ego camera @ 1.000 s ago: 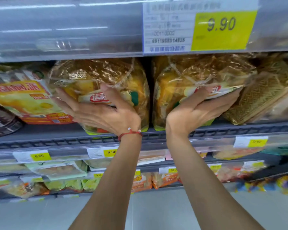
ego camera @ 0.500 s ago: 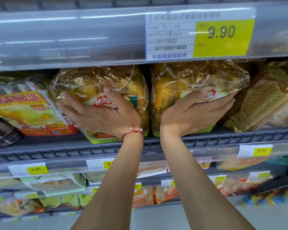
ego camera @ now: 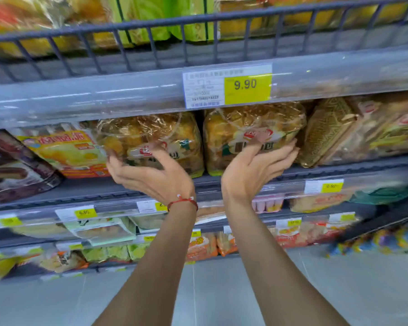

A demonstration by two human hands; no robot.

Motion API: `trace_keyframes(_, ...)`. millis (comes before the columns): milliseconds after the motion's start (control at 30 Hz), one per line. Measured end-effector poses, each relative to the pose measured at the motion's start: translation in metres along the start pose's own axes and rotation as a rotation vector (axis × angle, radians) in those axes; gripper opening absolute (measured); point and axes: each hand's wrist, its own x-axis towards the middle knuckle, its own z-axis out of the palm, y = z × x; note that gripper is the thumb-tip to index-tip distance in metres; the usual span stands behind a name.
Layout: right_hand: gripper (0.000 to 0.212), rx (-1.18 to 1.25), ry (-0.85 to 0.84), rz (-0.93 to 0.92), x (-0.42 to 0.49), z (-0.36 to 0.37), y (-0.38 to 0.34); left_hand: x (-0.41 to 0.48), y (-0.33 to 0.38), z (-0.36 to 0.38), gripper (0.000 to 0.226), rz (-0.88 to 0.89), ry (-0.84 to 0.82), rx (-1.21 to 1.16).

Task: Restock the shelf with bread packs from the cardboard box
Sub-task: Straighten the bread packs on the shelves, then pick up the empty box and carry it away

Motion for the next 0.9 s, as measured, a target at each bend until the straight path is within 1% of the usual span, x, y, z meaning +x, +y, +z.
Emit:
trace_keyframes(33, 0.07, -0.019, -0.051, 0.027, -0.005, -0.011, -0.01, -0.002, 0.003, -0.005, 0.059, 0.022, 0.04, -0.087)
trace_keyframes(100, 0.061, -0.066, -0.172, 0.057, -0.014, -0.032, -0.018, -0.006, 0.007, -0.021, 0.057, -0.022, 0.009, -0.134)
trace_keyframes(133, 0.057, -0.086, -0.227, 0.072, -0.017, -0.045, -0.019, -0.007, 0.013, -0.031, 0.054, -0.043, -0.04, -0.134)
trace_keyframes(233, 0.045, -0.101, -0.365, 0.133, -0.026, -0.081, -0.029, -0.012, 0.023, -0.06, 0.041, -0.129, -0.207, -0.018)
trace_keyframes(333, 0.035, -0.108, -0.485, 0.136, -0.036, -0.118, -0.041, -0.014, 0.032, -0.087, 0.037, -0.282, -0.391, 0.058)
trace_keyframes(367, 0.034, -0.108, -0.506, 0.14, -0.039, -0.13, -0.045, -0.015, 0.038, -0.096, 0.036, -0.295, -0.438, 0.077)
trace_keyframes(467, 0.031, -0.161, -0.508, 0.125, -0.048, -0.161, -0.057, -0.017, 0.054, -0.121, 0.028, -0.303, -0.535, 0.135)
trace_keyframes(567, 0.027, -0.184, -0.515, 0.067, -0.063, -0.189, -0.07, -0.018, 0.064, -0.141, 0.012, -0.3, -0.676, 0.149)
trace_keyframes(633, 0.024, -0.201, -0.534, 0.068, -0.074, -0.207, -0.077, -0.022, 0.071, -0.159, 0.011, -0.312, -0.78, 0.138)
trace_keyframes(733, 0.027, -0.184, -0.561, 0.109, -0.092, -0.231, -0.083, -0.029, 0.075, -0.185, 0.012, -0.312, -0.879, 0.088)
trace_keyframes(800, 0.019, -0.187, -0.55, 0.104, -0.104, -0.246, -0.084, -0.033, 0.077, -0.202, 0.011, -0.281, -0.978, 0.086)
trace_keyframes(900, 0.02, -0.187, -0.542, 0.09, -0.129, -0.271, -0.09, -0.039, 0.077, -0.231, 0.013, -0.186, -1.143, 0.093)
